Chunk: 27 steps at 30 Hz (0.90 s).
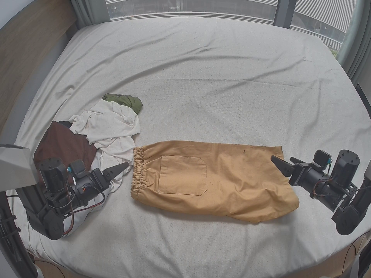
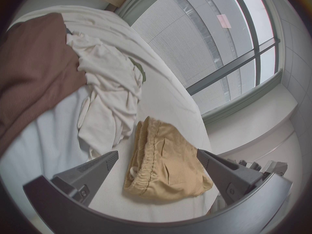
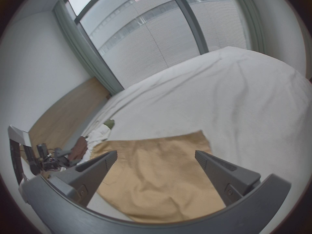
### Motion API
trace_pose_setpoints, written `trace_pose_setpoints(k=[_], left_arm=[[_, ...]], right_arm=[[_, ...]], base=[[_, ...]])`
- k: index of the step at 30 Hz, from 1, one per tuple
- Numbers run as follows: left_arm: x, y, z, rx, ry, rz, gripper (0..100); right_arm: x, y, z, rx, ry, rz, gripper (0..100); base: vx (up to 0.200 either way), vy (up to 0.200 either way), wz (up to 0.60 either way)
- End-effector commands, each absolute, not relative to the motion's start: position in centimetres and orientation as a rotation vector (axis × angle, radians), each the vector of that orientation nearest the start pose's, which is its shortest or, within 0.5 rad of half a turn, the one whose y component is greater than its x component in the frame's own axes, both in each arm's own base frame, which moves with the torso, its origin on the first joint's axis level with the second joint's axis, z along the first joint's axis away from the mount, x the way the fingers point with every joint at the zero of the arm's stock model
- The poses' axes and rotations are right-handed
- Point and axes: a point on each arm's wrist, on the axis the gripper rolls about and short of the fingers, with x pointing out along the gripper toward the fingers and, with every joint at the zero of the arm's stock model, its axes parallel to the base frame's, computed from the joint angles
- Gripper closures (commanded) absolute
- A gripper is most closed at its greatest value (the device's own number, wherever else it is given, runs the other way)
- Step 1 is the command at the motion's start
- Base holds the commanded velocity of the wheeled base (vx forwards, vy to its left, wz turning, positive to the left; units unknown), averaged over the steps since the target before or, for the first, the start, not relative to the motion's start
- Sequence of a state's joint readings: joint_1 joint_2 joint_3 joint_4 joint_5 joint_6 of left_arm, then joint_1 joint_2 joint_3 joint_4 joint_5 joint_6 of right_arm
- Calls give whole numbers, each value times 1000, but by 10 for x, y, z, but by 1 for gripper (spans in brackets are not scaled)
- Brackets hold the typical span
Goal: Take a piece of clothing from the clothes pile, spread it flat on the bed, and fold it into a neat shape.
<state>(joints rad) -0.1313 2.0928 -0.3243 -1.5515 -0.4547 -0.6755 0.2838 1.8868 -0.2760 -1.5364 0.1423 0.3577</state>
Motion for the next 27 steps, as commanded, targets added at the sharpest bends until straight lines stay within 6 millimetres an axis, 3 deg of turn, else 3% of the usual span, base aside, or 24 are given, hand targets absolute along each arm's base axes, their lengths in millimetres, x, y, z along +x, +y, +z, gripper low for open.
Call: trace_pose_setpoints(k=[1, 8, 17, 27], left_arm=[[285, -50, 25, -698, 505, -467, 0], [285, -64, 6, -688, 577, -476, 0], [284, -74, -13, -684, 647, -483, 0], [325, -101, -2, -799, 520, -499, 0]], right_arm=[[267, 108, 103, 346, 120, 509, 0], [288, 131, 99, 347, 106, 587, 0], [296, 129, 101, 352, 90, 631, 0], [288, 118, 121, 375, 43, 631, 0]], base=[[0, 0, 0], [0, 0, 0], [0, 0, 0], [0, 0, 0]])
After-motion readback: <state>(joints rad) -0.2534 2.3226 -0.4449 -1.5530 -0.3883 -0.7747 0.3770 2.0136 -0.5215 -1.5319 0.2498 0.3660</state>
